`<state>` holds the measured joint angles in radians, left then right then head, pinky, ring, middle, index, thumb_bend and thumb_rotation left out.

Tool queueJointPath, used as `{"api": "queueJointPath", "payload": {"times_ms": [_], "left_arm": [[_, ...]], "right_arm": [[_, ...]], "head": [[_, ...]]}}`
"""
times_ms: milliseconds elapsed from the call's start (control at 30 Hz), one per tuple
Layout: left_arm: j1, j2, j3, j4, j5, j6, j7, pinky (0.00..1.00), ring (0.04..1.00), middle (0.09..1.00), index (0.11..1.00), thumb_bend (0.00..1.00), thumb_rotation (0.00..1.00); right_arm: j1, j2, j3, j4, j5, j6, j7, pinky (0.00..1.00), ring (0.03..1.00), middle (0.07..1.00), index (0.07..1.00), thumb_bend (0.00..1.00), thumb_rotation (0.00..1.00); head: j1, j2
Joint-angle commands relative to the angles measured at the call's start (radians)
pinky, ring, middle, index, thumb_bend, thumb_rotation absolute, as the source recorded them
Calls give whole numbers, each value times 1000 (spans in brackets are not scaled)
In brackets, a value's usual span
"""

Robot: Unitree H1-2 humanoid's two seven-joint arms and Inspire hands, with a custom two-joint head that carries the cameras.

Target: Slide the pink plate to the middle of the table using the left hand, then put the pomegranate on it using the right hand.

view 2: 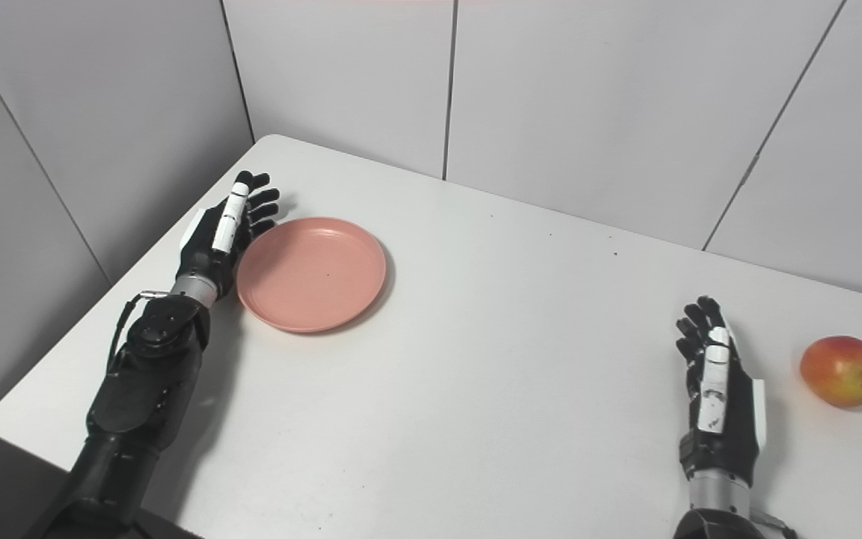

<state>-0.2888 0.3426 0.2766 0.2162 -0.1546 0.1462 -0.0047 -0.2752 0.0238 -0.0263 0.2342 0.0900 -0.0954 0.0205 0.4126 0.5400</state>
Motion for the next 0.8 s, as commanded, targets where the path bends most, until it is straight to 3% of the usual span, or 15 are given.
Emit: {"api": "queueJointPath", "payload": {"times_ms": [0,233,767], "left_arm": [[-18,22,-10,-45,-17,-6,-32,838,852,846,841,643,994],[-15,12,-46,-93,-5,50,-50,815,825,817,808,603,1000],[-21,-12,-102,-117,35,69,-56,861,862,851,842,584,1000]], "right_arm": [[25,-7,-6,29,1,-42,4,928,893,886,885,513,983],[25,-1,-8,25,2,-40,-1,927,892,885,886,521,975],[25,-5,-2,25,-1,-38,4,933,899,890,890,525,988]], "head": [[0,2],[0,3],[-5,5]]}}
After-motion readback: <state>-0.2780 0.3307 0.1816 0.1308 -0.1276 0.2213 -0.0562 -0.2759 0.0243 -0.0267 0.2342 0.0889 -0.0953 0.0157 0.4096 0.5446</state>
